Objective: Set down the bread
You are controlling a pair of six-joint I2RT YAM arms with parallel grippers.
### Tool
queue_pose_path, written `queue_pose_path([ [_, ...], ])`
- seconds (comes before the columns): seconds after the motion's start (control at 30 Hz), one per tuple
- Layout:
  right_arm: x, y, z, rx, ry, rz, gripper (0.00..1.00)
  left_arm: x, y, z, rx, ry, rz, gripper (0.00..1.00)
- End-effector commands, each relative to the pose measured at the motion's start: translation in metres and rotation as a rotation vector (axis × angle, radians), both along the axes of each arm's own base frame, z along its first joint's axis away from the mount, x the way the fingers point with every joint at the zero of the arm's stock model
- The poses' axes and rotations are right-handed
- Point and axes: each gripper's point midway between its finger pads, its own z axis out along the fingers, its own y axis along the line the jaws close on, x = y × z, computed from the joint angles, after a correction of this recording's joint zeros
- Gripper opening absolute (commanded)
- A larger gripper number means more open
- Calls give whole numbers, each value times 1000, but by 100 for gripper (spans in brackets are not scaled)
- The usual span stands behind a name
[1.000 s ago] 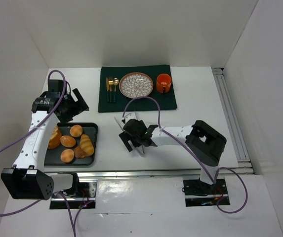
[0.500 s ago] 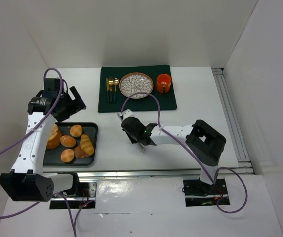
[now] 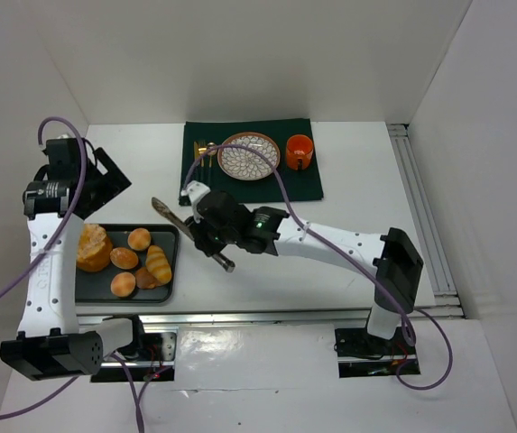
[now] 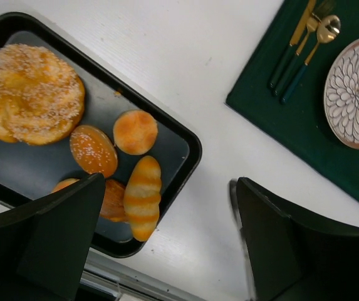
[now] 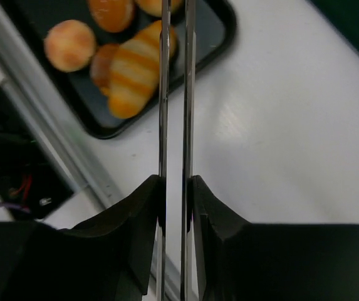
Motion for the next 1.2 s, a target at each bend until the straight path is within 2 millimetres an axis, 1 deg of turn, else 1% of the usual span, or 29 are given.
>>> queue_pose_path([
  [0.0,-32,10,-13,-44,113,113,35,-8,15,23,51,-55,66,99],
  [0.03,-34,15,-6,-18,115,131,35,-9,15,26,52,-64,66,99],
  [0.07,-37,22,-2,-5,138,149,38,-10,15,26,52,-65,66,99],
  [0.1,-39,24,-2,-6,149,159,39,-10,15,26,52,-65,66,99],
  [0.13,-38,27,-7,-22,158,158,41,-10,15,26,52,-65,66,99],
  [0.17,-41,26,-8,-38,178,166,41,-10,15,26,52,-65,66,99],
  [0.2,-41,27,-2,-29,182,160,41,-10,15,26,52,-65,66,99],
  [0.23,-40,29,-2,-27,181,160,44,-10,15,26,52,-65,66,99],
  [0.27,-40,30,-2,-24,187,154,44,-10,15,26,52,-65,66,99],
  [0.3,-41,28,-6,-32,192,153,46,-10,15,26,52,-65,66,99],
  [0.4,-41,28,-6,-29,198,147,50,-10,15,26,52,-65,66,99],
  [0.43,-41,28,-6,-29,198,147,52,-10,15,26,52,-65,66,99],
  [0.47,-40,30,-2,-20,193,148,55,-10,15,26,52,-65,66,99],
  [0.5,-43,31,-1,-13,208,154,59,-11,15,28,53,-74,67,99],
  [0.53,-48,34,-6,-21,219,169,60,-11,15,28,53,-74,67,99],
  [0.57,-48,34,-6,-21,219,169,62,-12,15,24,52,-63,66,99],
  [0.6,-52,35,-5,-15,232,185,65,-13,15,27,53,-72,67,99],
  [0.63,-52,35,-10,-24,237,184,65,-12,15,28,54,-81,67,99],
  [0.7,-53,37,-18,-42,254,188,66,-12,15,24,53,-71,66,99],
  [0.73,-53,37,-15,-44,248,195,66,-12,15,24,53,-71,66,99],
  [0.77,-57,39,-21,-56,254,202,66,-12,15,24,53,-71,66,99],
  [0.83,-56,41,-23,-58,255,202,66,-12,15,24,59,-68,60,99],
  [0.87,-58,40,-29,-72,270,207,66,-12,15,24,59,-68,60,99],
  [0.97,-56,43,-36,-88,280,205,66,-14,15,26,60,-77,60,99],
  [1.03,-55,43,-44,-109,285,196,63,-14,15,26,60,-77,60,99],
  [1.07,-53,43,-44,-112,279,190,61,-15,15,23,59,-68,60,99],
  [1.13,-51,42,-44,-115,273,183,56,-15,15,23,59,-68,60,99],
  [1.17,-49,44,-35,-91,252,179,49,-15,15,23,59,-68,60,99],
])
